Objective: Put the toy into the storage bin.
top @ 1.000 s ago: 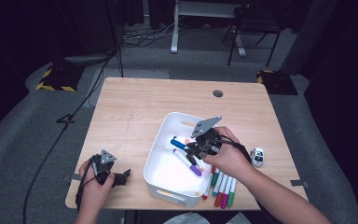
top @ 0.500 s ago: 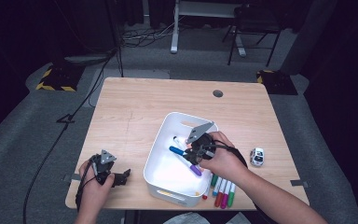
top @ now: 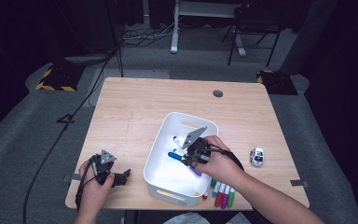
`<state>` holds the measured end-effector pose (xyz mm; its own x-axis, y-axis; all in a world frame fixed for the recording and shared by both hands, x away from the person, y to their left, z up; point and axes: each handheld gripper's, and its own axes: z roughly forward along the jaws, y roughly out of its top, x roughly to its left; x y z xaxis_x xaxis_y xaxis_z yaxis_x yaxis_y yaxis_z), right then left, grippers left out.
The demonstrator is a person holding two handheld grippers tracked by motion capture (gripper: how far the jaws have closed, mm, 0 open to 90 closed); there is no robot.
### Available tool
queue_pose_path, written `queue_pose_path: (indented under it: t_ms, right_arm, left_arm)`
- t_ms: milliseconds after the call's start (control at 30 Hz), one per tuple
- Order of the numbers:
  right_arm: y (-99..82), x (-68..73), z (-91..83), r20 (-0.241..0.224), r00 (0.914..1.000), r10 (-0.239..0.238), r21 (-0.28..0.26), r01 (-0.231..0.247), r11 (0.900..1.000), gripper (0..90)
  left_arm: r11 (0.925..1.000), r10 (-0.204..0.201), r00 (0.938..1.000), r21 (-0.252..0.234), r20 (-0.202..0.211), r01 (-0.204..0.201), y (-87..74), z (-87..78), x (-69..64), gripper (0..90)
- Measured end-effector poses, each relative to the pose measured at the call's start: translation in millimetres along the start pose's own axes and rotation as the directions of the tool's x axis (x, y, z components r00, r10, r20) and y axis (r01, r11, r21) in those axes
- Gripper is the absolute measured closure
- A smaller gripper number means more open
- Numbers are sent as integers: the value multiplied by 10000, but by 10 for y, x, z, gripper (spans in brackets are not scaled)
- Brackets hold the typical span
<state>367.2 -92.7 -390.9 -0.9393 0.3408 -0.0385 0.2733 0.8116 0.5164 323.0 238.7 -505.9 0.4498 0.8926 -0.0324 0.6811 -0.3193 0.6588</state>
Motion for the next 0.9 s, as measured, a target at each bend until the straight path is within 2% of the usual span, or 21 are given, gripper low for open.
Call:
queue_pose_path:
  t_ms: [67, 133, 167, 267, 467, 600, 733, 800, 867, 900]
  right_arm:
    - [1, 2, -3, -135, 9999, 96, 108, -95, 9999, 678]
    - [-4, 0, -16, -50, 9999, 104, -244, -106, 9996, 585]
    - [-3, -2, -35, 15, 9999, 106, -393, -105, 9992, 570]
    - [-3, 7, -124, 32, 9985, 539, -815, -534, 9952, 523]
    - [-43, 6, -357, 217, 9976, 662, -1468, -623, 9872, 506]
    - [-99, -17, -518, 360, 9963, 786, -1648, -717, 9837, 505]
    - [-193, -51, -664, 265, 9924, 1203, -1831, -1135, 9765, 498]
    - [-253, -77, -746, 411, 9914, 1245, -1871, -1148, 9756, 495]
    - [-314, -94, -829, 478, 9871, 1529, -1997, -1405, 9697, 492]
    - [-351, -114, -867, 518, 9869, 1527, -2055, -1392, 9687, 492]
  left_arm:
    - [10000, 5, 10000, 2, 2, -5, 0, 0, 0, 3]
    - [10000, -9, 10000, -4, 4, 9, 0, 0, 0, 3]
    - [10000, -11, 10000, -3, 5, 11, 0, 0, 0, 3]
    - [10000, -1, 10000, 1, -1, 1, 0, 0, 0, 3]
    - [10000, 18, 10000, 9, -7, -18, 1, 0, 1, 3]
    - [10000, 17, 10000, 8, -10, -17, 1, 0, 1, 3]
    - [10000, 7, 10000, 5, -2, -7, 1, 0, 0, 3]
    - [10000, -1, 10000, 3, 2, 1, 1, 1, 0, 3]
    - [10000, 7, 10000, 7, -3, -7, 1, 0, 0, 3]
    - [10000, -1, 10000, 3, -1, 1, 1, 0, 0, 3]
